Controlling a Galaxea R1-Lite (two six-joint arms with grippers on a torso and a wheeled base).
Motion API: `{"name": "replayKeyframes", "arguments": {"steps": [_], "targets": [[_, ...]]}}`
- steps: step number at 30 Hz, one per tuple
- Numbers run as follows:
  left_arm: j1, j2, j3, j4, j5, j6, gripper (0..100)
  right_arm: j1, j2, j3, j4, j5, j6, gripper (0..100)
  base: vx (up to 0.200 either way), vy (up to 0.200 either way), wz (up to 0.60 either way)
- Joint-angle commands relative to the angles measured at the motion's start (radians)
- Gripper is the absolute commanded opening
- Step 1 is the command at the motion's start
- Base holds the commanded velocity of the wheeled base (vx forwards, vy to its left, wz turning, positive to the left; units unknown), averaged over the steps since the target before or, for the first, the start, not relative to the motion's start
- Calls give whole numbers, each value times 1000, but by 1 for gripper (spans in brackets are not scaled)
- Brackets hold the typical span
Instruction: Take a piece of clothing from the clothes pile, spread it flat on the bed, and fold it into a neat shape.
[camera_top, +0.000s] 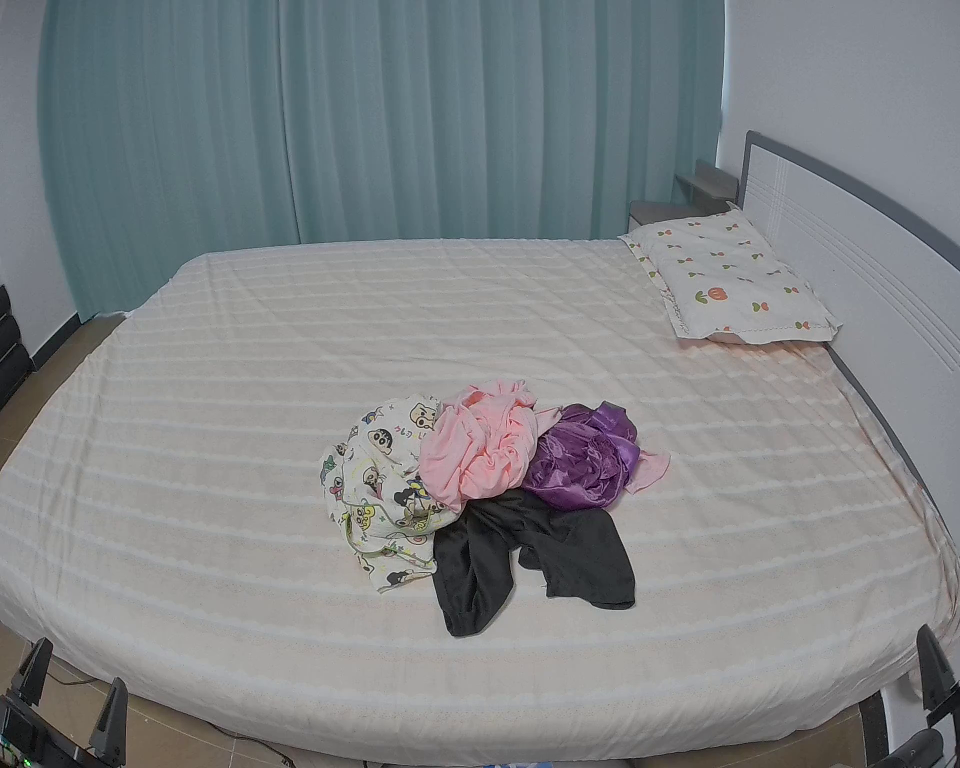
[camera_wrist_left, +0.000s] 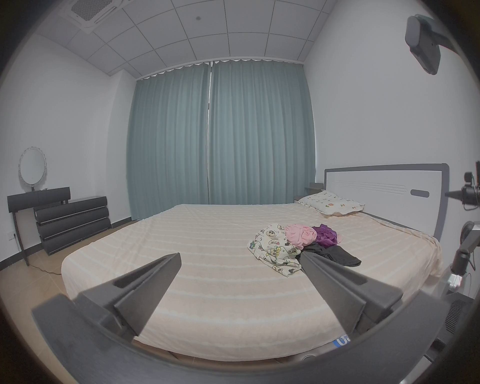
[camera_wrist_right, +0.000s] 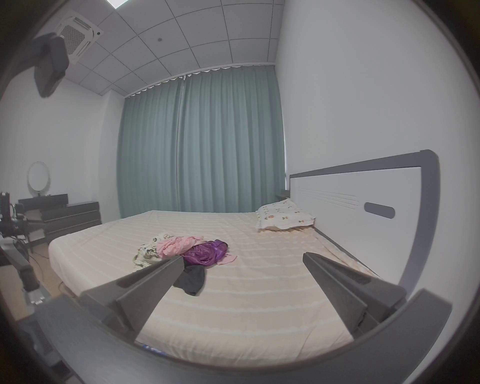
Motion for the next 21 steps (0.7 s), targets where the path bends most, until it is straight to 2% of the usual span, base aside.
{"name": "replayKeyframes", "arguments": {"steps": [1,3,8,10,15,21], "targets": [[0,-5,15,0,-4,0,100,48,463,-157,3,141,91,100,0,0,0],[0,-5,15,0,-6,-2,100,63,589,-176,-48,176,121,100,0,0,0],[0,-5,15,-2,-6,-2,100,77,866,-206,-173,185,130,100,0,0,0],[0,-5,15,-2,-6,-3,100,99,1092,-223,-275,185,156,100,0,0,0],[0,-5,15,-2,-6,-2,100,142,1420,-271,-495,174,278,100,0,0,0],[0,-5,15,-2,-6,-3,100,181,1724,-328,-747,127,360,100,0,0,0]]}}
